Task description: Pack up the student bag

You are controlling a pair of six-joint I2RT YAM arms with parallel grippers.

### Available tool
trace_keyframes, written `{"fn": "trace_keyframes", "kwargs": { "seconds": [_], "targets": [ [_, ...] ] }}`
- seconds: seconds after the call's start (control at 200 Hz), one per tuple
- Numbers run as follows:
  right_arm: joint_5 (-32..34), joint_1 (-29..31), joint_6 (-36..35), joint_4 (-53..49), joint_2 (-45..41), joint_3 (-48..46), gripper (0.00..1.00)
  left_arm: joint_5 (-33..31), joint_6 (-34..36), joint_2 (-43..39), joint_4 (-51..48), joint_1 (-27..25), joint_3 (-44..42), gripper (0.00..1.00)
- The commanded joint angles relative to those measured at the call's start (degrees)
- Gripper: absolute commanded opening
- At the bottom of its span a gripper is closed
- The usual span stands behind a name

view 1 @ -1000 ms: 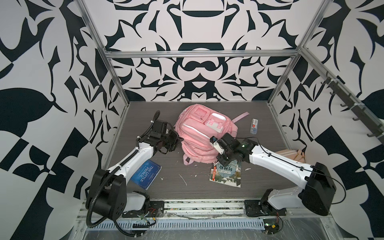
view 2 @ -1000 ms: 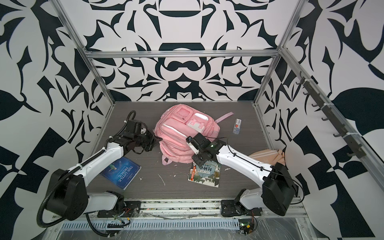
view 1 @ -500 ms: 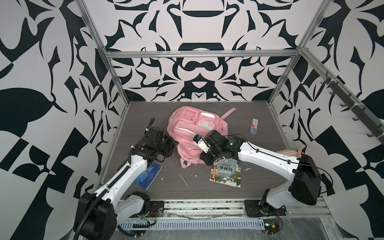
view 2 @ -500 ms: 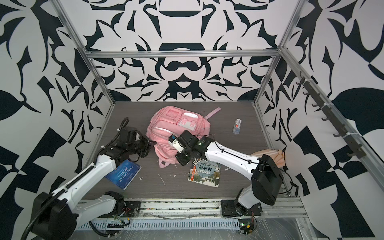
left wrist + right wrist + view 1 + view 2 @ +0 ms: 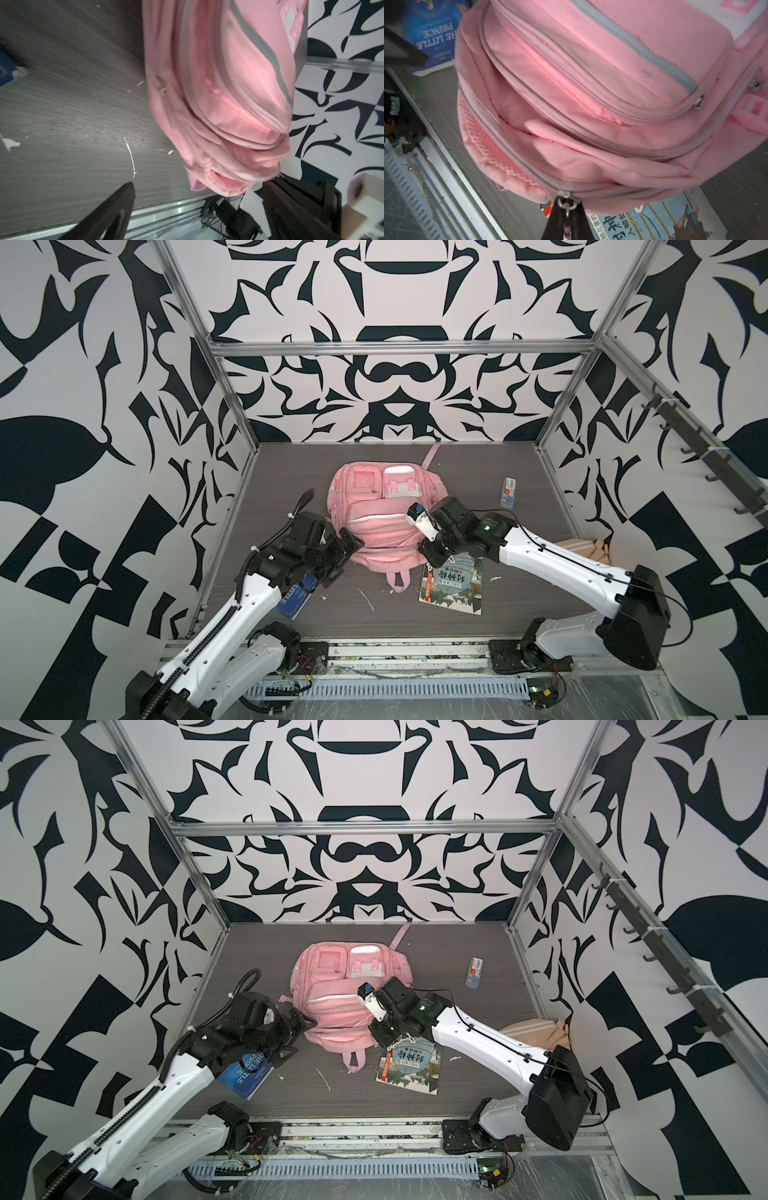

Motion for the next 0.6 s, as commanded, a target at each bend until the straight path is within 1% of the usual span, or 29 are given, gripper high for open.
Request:
{"fn": "trace_keyframes", "kwargs": {
  "seconds": [0.0,0.1,0.115,0.15,0.205,0.31,0.345,0.425,0.51,0.6],
  "targets": [
    [2.9,-1.14,-0.09,-1.63,-1.87,0.63,0.0,3.29,20.04,7.88,-11.44,-2.26,11.5,0.99],
    [4.2,-2.14,1.03,-3.14,-3.16,0.15,0.0,-3.43,35.3,16.76,-18.66,-7.91,22.99,1.0],
    [4.36,-2.34,1.24,-3.42,-3.46,-0.01,0.0,-4.04,37.38,19.2,-19.22,-8.45,24.36,1.0],
    [4.65,-2.72,1.82,-3.75,-4.24,-0.52,0.0,-5.11,40.88,22.37,-20.36,-9.25,26.67,0.99],
    [4.79,-3.44,2.61,-3.92,-5.83,-1.63,0.0,-4.99,45.08,26.56,-19.94,-9.79,29.09,1.0],
    [4.57,-4.97,3.79,-4.49,-8.62,-3.6,0.0,-3.73,50.05,32.5,-14.91,-10.27,31.54,0.96],
    [4.4,-5.76,4.2,-4.84,-9.46,-4.12,0.0,-3.13,51.18,34.02,-13.28,-10.24,32.38,0.94],
    [3.19,-8.24,5.31,-4.7,-12.36,-6.24,0.0,-0.59,52.93,36.97,-9.41,-10.54,33.97,0.93],
    [1.46,-10.64,6.03,-3.66,-15.09,-8.12,0.0,-0.37,55.35,40.5,-7.61,-12.73,36.68,0.92],
    [0.91,-12.19,5.7,-4.11,-15.6,-8.37,0.0,-0.54,57.59,44.52,-6.86,-15.74,39.53,0.92]
  ]
}}
